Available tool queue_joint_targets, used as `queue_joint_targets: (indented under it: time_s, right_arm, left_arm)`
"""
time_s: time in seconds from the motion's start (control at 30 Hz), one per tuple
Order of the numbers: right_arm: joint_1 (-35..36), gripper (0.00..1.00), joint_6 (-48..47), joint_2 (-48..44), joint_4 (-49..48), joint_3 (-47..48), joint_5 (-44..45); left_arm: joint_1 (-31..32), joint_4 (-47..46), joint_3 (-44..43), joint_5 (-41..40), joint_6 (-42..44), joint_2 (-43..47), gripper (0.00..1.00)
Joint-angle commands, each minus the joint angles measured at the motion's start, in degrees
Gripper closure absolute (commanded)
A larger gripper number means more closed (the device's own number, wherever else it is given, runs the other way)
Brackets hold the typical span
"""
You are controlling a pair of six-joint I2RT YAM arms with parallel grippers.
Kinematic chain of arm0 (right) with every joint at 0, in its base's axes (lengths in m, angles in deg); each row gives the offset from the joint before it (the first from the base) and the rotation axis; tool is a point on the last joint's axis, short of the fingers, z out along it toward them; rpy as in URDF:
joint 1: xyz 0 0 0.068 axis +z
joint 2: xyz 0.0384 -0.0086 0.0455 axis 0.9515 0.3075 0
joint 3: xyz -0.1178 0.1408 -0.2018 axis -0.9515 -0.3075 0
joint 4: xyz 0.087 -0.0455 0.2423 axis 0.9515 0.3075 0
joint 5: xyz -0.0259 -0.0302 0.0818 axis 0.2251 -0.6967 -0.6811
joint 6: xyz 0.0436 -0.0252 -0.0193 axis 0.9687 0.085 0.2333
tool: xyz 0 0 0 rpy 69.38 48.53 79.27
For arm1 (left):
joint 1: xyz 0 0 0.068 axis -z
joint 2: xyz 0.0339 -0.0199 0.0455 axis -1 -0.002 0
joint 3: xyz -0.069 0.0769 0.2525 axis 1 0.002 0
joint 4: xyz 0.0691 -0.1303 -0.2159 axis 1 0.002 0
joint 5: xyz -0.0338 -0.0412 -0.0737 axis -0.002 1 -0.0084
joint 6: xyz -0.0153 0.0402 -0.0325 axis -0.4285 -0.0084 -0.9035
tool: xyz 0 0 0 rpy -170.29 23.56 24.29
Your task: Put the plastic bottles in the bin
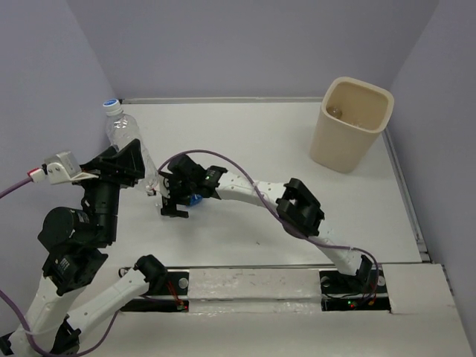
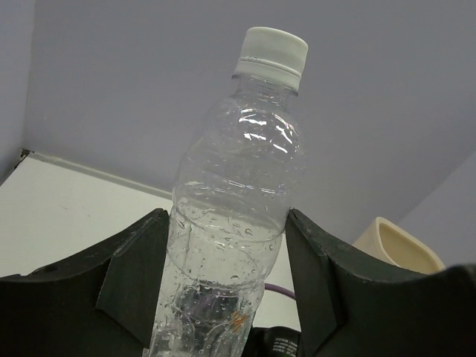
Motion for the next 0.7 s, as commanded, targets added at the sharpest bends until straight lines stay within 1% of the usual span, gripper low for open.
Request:
queue_joint_targets:
  time_s: [0.0,0.03,0.1,0.13,0.17,0.2,0.23,0.27,0.3,0.33,0.37,0.4,0.43,0.47,0.5,0.53,0.57,0.6,0.67]
  right_arm:
    - [-0.6,0.00,-3.3,3.7,3.4,4.8,5.3]
    - [-0.6,0.01,-3.3,4.4,3.2,5.4,6.2]
    - [-0.1,0.07,-2.0,5.5,0.5,5.5,8.8]
    - [-0.1,0.20,-1.3,5.3,-1.2,4.8,9.5]
    - [-0.1,0.32,0.6,4.0,-6.0,1.7,11.2]
    - [-0.1,0.52,1.7,2.8,-9.1,-0.5,12.1]
    - [-0.1,0.52,2.9,1.3,-12.5,-3.1,12.9]
    - [-0.1,0.57,4.7,-2.4,-18.9,-8.8,14.4]
    - [-0.1,0.62,5.6,-4.5,-21.8,-11.5,15.2]
    - [-0.1,0.63,6.4,-6.6,-25.3,-14.2,16.1]
    - [-0.7,0.63,7.3,-10.9,-29.7,-18.6,18.0]
    - [-0.7,0.64,7.8,-13.2,-31.3,-20.8,19.0]
    - [-1.7,0.68,8.6,-15.8,-34.5,-22.8,20.5]
    - [-2.4,0.69,8.9,-18.5,-36.3,-24.9,21.4]
    - [-3.3,0.69,9.0,-24.3,-37.8,-29.4,22.2]
    - [-5.8,0.69,9.2,-27.3,-40.4,-31.3,23.6]
    - [-7.5,0.69,9.4,-30.3,-41.1,-32.8,23.6]
    - [-11.9,0.69,9.7,-36.0,-41.7,-35.3,25.6]
    - [-17.3,0.69,10.9,-40.9,-43.2,-36.9,26.8]
  left_arm:
    - [-0.3,-1.4,0.2,-1.7,1.3,1.5,0.68]
    - [-0.3,-1.3,0.2,-1.8,1.5,1.6,0.68]
    - [-0.3,-1.3,0.2,-1.8,1.6,2.1,0.68]
    - [-0.3,-1.4,0.2,-1.7,1.5,2.1,0.68]
    - [-0.3,-1.3,0.3,-1.5,1.6,2.1,0.68]
    - [-0.3,-1.4,0.3,-1.3,1.4,2.1,0.68]
    - [-0.3,-1.4,0.4,-1.3,1.3,2.1,0.68]
    - [-0.3,-1.3,0.6,-0.9,1.1,2.0,0.68]
    - [-0.3,-1.3,0.7,-0.8,1.0,2.0,0.68]
    - [-0.3,-1.4,0.8,-0.6,0.8,1.9,0.68]
    - [-0.3,-1.5,1.0,0.0,0.5,1.7,0.68]
    - [-0.3,-2.0,1.1,0.4,0.2,1.6,0.68]
    - [-0.3,-2.4,1.3,0.8,0.1,1.2,0.69]
    - [-0.3,-2.9,1.5,1.5,-0.1,1.0,0.69]
    - [-0.3,-3.9,2.1,3.1,-0.4,0.7,0.69]
    - [-0.3,-4.4,2.5,4.8,-1.0,-0.4,0.69]
    - [-0.3,-4.9,2.5,4.9,-1.5,-0.4,0.69]
    - [-0.3,-6.0,2.9,7.0,-2.3,-1.7,0.69]
    - [-0.3,-9.5,3.4,11.2,-3.1,-4.4,0.69]
